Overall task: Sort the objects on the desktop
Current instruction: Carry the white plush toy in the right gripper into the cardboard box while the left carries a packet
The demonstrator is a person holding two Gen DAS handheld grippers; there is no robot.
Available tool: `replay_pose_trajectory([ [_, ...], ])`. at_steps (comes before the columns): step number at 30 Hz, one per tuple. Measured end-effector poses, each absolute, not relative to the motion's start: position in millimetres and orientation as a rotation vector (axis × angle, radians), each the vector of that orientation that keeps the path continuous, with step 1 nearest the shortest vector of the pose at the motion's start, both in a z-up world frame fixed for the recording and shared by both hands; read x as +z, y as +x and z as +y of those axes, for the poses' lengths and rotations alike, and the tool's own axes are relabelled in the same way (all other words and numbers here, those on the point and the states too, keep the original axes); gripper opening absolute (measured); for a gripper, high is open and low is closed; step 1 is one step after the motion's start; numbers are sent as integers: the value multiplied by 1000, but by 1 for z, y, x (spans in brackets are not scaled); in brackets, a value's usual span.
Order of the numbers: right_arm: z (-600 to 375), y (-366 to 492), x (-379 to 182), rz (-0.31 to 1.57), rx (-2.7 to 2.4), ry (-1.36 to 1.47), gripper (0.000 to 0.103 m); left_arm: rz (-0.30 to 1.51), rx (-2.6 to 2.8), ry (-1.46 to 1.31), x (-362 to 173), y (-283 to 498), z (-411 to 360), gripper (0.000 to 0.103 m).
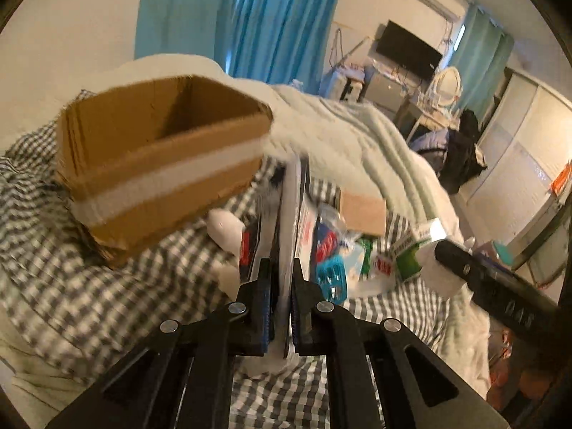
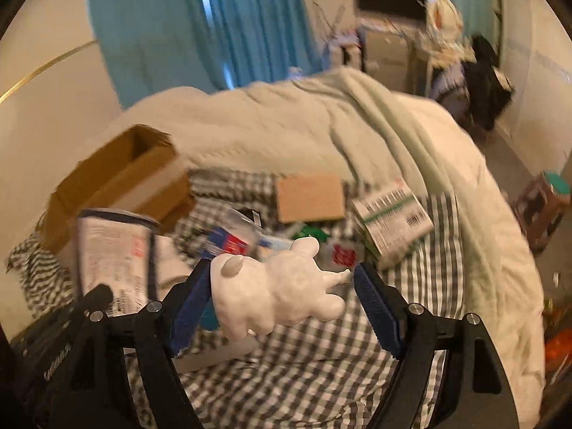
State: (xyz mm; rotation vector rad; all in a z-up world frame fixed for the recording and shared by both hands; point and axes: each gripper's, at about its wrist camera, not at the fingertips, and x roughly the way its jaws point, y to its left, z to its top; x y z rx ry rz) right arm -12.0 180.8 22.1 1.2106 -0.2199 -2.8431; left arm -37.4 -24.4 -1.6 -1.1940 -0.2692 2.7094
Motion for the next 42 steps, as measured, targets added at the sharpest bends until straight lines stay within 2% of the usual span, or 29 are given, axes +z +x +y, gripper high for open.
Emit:
replay_pose_trajectory([
  [6, 109, -33, 94, 71, -2793, 1066, 79, -343, 2797, -1167, 79, -73, -76, 7],
  [11, 69, -76, 166, 36, -2680, 977, 79, -228, 2834, -1095, 151, -112, -105, 7],
  [15, 56, -133, 211, -75, -2593, 1011, 79, -136, 2864, -1067, 171, -135, -122, 7],
  [17, 50, -149, 221, -45, -2589, 1003, 79, -111, 2873, -1088, 162, -153, -128, 7],
  [21, 42, -184, 199, -83, -2526, 997, 79, -127, 2829, -1244, 122, -185, -141, 7],
  [24, 33, -213, 141, -222, -2413, 1145, 79, -204, 2801, -1341, 102, -203, -155, 7],
  [27, 23, -238, 94, -235, -2359, 1275, 79, -106, 2837, -1342, 88, -215, -158, 7],
  [29, 17, -246, 83, -204, -2361, 1290, 79, -80, 2848, -1338, 83, -221, -163, 7],
  [32, 14, -253, 79, -242, -2355, 1256, 80, -145, 2867, -1394, 74, -228, -175, 8],
  [33, 15, -256, 81, -266, -2359, 1231, 83, -166, 2866, -1413, 73, -232, -178, 11],
  [34, 17, -255, 83, -272, -2371, 1220, 86, -178, 2865, -1434, 72, -233, -181, 19],
  [35, 15, -256, 86, -270, -2385, 1215, 91, -194, 2864, -1453, 70, -232, -184, 24],
  [37, 19, -254, 90, -272, -2405, 1196, 91, -205, 2879, -1455, 72, -230, -184, 42],
  [39, 23, -249, 97, -277, -2421, 1187, 91, -218, 2889, -1430, 78, -226, -186, 54],
  [42, 39, -233, 111, -258, -2465, 1171, 91, -228, 2899, -1371, 93, -215, -183, 65],
])
